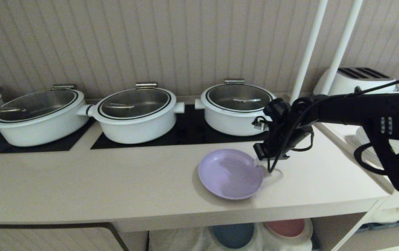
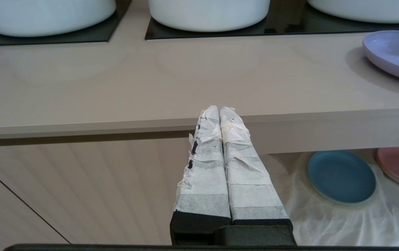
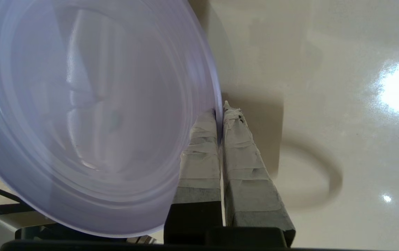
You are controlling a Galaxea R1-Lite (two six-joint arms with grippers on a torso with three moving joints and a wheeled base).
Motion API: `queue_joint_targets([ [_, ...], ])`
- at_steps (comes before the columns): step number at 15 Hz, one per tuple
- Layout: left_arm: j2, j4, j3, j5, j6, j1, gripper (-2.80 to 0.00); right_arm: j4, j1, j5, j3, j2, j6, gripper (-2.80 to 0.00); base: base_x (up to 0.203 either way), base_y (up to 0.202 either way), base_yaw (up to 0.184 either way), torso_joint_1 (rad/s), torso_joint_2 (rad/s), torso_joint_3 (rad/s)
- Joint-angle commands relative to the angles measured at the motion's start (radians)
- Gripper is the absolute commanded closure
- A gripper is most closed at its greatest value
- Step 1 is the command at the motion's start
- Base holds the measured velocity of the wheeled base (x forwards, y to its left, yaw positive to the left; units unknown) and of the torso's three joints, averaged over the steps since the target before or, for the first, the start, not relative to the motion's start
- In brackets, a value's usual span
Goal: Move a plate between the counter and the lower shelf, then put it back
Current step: Pick up the plate
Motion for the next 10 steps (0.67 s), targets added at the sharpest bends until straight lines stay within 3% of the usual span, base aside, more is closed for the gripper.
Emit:
queue_joint_targets([
  [1,0.0,0.0,0.0,0.0,-0.001,0.0,0.0,0.005,0.0,0.002,0.0,-0.004,0.001,0.0,0.0,0.0,0.0,0.0,0.0,0.0],
  [10,0.0,0.0,0.0,0.0,0.0,0.0,0.0,0.043,-0.037,0.002,0.001,-0.047,0.007,0.0,0.0,0.0,0.0,0.0,0.0,0.0],
])
